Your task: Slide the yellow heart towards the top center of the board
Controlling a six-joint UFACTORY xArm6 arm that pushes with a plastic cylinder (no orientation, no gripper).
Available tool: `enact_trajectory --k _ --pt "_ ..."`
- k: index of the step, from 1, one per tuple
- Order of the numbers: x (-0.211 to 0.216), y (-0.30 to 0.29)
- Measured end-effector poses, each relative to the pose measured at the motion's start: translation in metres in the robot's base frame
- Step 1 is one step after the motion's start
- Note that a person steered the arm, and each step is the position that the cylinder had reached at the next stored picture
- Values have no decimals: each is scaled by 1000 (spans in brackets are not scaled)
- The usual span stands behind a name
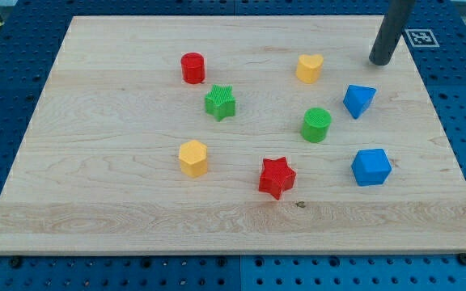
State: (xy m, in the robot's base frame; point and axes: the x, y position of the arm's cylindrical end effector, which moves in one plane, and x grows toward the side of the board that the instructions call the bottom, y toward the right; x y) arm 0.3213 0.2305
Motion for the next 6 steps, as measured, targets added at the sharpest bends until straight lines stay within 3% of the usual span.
enact_trajectory --k 2,5,6 --pt "29 -49" --pt "14 -149" --pt "12 -150"
